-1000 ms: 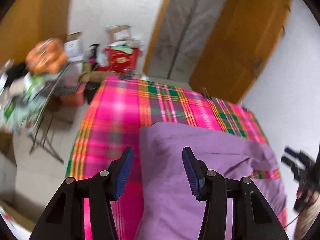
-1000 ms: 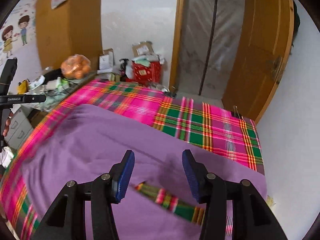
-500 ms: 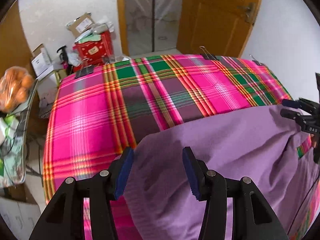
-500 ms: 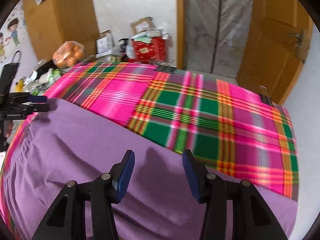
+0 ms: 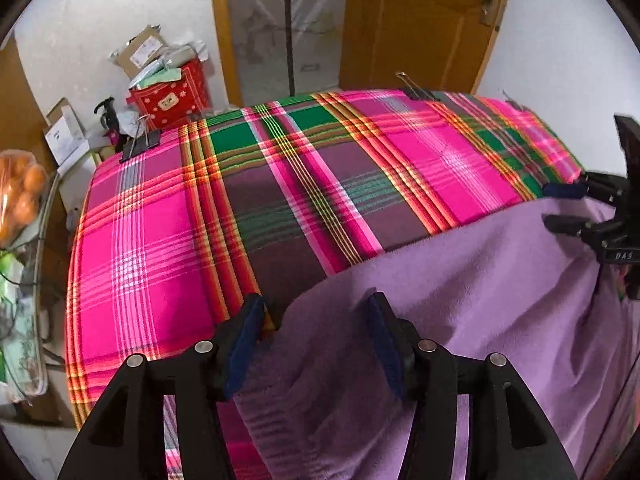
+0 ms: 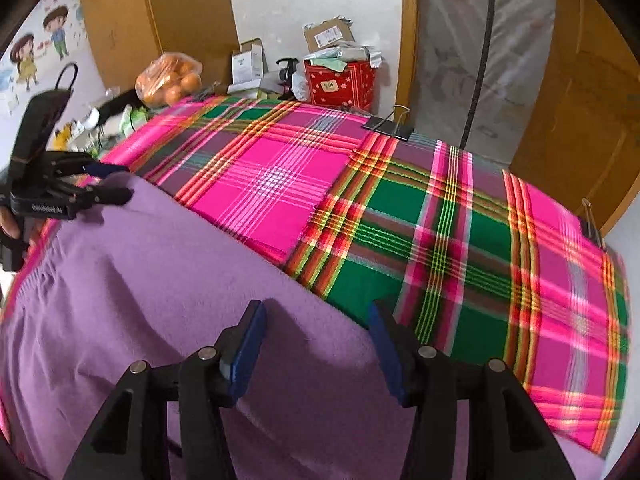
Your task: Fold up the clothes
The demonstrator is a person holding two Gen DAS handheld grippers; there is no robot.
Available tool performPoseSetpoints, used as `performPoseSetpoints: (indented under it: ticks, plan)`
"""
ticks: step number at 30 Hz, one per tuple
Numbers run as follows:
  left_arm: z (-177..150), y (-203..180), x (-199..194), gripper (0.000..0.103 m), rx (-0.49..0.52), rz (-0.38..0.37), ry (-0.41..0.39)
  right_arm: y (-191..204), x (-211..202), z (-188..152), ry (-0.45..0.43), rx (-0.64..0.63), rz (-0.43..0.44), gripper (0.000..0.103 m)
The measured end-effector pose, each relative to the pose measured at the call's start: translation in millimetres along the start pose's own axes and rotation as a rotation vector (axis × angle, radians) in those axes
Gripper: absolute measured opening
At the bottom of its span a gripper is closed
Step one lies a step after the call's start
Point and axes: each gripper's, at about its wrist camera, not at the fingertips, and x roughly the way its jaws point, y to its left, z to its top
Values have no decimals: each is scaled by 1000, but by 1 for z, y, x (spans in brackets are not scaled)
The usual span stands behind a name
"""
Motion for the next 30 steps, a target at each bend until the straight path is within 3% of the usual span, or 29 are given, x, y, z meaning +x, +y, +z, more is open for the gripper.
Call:
performPoseSetpoints:
  ticks: [7, 11, 17, 22, 30]
  plan:
    - [-5, 1, 1, 58, 16, -16, -25, 6, 1, 3, 28, -12, -20, 53]
    - [-4, -1, 1, 57, 23, -22, -14, 9, 0, 0, 20, -30, -4, 39]
    - [-6, -11, -1, 29, 87, -41, -47, 17, -1, 0, 26, -53, 27, 14]
    - [-4, -11, -3, 10, 105, -8, -49, 27, -5, -1, 24, -87, -24, 6]
    - [-8, -10, -30, 6, 94, 29, -151, 46, -41, -1, -76, -120, -112, 4]
